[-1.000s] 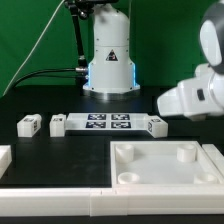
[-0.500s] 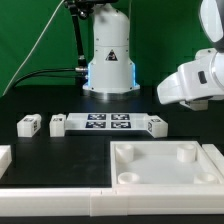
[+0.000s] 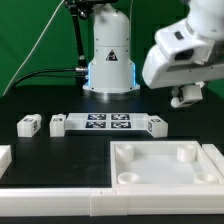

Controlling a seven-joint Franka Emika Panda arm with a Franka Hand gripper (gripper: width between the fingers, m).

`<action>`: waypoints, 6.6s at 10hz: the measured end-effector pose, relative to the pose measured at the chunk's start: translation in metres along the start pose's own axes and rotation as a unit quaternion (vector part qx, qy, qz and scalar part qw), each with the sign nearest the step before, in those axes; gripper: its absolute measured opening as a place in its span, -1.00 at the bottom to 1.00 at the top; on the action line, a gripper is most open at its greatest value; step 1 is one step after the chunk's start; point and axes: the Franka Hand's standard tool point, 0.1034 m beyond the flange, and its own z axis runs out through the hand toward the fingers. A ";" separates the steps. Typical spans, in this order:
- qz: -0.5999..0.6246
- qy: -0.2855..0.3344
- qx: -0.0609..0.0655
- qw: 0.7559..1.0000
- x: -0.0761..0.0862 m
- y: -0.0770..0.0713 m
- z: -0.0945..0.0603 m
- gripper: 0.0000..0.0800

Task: Assemble one leg

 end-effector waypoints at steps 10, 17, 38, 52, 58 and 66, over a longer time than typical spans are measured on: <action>-0.036 0.316 -0.031 0.948 0.049 0.064 -0.040 -0.28; -0.035 0.313 -0.026 0.949 0.078 0.078 -0.056 -0.28; -0.020 0.372 -0.005 0.928 0.175 0.074 -0.086 -0.27; -0.034 0.406 -0.019 0.913 0.184 0.072 -0.077 -0.27; -0.035 0.404 -0.019 0.914 0.180 0.072 -0.075 -0.27; -0.036 0.415 -0.026 0.909 0.177 0.080 -0.073 -0.27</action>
Offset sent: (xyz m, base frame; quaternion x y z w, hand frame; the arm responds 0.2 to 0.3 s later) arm 0.0000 0.0000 0.0000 0.0000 0.2667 0.0000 0.9638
